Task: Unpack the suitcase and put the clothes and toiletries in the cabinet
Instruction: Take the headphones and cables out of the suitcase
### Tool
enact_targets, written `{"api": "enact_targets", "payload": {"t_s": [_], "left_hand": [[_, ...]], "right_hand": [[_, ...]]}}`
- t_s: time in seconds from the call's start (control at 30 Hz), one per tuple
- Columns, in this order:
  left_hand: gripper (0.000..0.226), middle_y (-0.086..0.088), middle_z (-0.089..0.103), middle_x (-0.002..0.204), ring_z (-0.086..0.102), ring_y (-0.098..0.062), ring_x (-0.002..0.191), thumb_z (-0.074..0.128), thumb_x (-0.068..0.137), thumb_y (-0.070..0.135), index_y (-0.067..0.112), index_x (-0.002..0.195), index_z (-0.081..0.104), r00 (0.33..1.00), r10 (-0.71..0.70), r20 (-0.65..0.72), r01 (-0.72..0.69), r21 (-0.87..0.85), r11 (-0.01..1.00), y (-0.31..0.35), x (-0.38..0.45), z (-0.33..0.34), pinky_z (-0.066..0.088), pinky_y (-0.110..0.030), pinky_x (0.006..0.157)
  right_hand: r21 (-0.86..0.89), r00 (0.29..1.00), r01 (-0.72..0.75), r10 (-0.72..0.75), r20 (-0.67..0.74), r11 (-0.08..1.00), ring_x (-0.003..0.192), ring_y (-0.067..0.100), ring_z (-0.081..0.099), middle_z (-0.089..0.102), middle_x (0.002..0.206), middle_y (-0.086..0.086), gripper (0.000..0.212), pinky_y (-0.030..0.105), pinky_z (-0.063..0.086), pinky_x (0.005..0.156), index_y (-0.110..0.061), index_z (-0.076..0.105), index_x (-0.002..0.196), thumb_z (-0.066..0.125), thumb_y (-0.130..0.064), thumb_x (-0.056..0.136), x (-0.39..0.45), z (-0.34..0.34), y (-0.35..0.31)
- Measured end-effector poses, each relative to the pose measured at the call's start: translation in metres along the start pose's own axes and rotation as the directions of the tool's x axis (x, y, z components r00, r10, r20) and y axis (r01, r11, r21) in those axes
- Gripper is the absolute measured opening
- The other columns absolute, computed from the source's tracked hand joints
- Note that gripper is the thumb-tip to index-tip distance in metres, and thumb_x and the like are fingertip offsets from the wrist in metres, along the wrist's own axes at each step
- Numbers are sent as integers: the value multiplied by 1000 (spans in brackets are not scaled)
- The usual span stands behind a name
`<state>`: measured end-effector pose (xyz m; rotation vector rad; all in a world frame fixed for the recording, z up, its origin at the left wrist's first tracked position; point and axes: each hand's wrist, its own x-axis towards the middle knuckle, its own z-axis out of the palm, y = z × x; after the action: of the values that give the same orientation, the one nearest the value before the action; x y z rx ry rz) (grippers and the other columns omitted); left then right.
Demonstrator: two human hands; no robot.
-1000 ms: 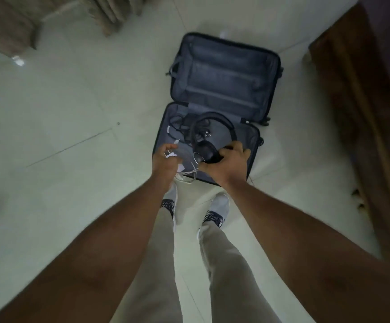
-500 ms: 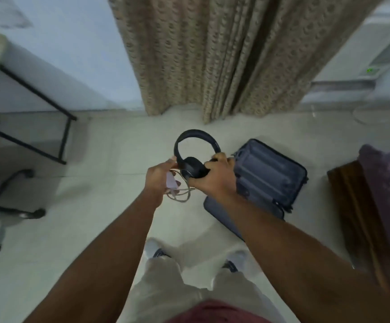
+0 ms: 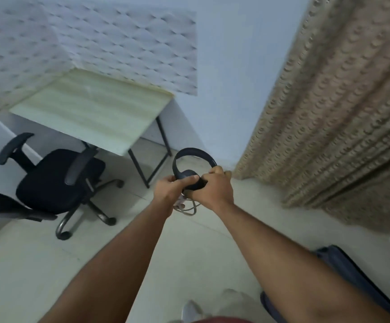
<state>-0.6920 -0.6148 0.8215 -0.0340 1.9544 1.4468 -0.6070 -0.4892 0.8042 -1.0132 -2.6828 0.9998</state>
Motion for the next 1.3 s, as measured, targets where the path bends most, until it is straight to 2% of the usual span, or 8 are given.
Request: {"api": "enact_targets", "payload": {"t_s": [0.17, 0.27, 0.33, 0.47, 0.6, 0.77, 1.0, 1.3], "left_hand": [[52, -17, 78, 84, 75, -35, 67, 99, 50, 36, 8, 89, 79, 991, 14, -133, -25, -79, 997, 37, 64, -68, 62, -47, 60], [45, -14, 78, 87, 77, -36, 78, 98, 57, 29, 8, 91, 79, 981, 33, -189, -51, -90, 995, 61, 111, -102, 65, -47, 64], [41, -14, 79, 91, 77, -36, 80, 96, 60, 24, 9, 95, 79, 981, 30, -191, -49, -97, 994, 77, 146, -123, 65, -48, 65], [53, -11, 77, 90, 72, -29, 73, 96, 55, 33, 9, 99, 79, 982, 12, -187, -14, -7, 1000, 108, 220, -163, 56, -31, 55], [56, -10, 79, 97, 75, -30, 89, 96, 51, 35, 14, 100, 81, 985, -34, -169, 41, 35, 999, 144, 286, -193, 61, -36, 65], [48, -16, 79, 97, 75, -39, 89, 95, 56, 25, 14, 100, 80, 985, -82, -151, 85, 12, 996, 186, 361, -213, 59, -40, 64], [33, -18, 78, 95, 70, -29, 66, 89, 71, 15, 12, 103, 80, 988, -111, -106, 114, 25, 993, 227, 475, -237, 60, -40, 61], [41, -12, 79, 94, 67, -24, 54, 94, 71, 25, 17, 109, 80, 988, -155, 28, 152, 71, 986, 266, 648, -265, 63, -45, 63]], "right_hand": [[200, 989, 146, -150, 8, 969, 115, 8, 40, 52, 116, -12, 57, 16, 45, 79, -30, 71, 75, 87, -74, 43, 81, 21, -50], [365, 985, 167, -143, -92, 916, 107, 3, 56, 61, 112, -5, 49, 19, 48, 83, -34, 73, 86, 89, -69, 56, 147, 38, -69], [505, 998, 53, -35, -44, 862, 108, 7, 59, 59, 122, -5, 49, 23, 48, 87, -34, 70, 110, 88, -56, 70, 195, 48, -80], [625, 939, -332, 186, 288, 706, 115, 25, 62, 58, 134, 5, 76, 46, 58, 98, -22, 49, 145, 84, -36, 79, 294, 67, -99], [504, 823, -457, 133, 552, 733, 95, 31, 72, 72, 113, 17, 44, 43, 64, 71, -9, 64, 122, 83, -20, 84, 373, 74, -129], [451, 763, -482, 107, 638, 751, 94, 33, 75, 75, 104, 18, 45, 50, 65, 74, -8, 63, 117, 87, -10, 78, 448, 87, -162], [480, 783, -533, 191, 592, 697, 89, 32, 77, 76, 102, 14, 59, 51, 65, 77, -8, 62, 115, 94, -6, 65, 541, 130, -192], [560, 752, -659, 457, 475, 502, 86, 36, 76, 74, 100, 21, 40, 47, 65, 64, 1, 65, 104, 87, -1, 70, 648, 192, -225]]}}
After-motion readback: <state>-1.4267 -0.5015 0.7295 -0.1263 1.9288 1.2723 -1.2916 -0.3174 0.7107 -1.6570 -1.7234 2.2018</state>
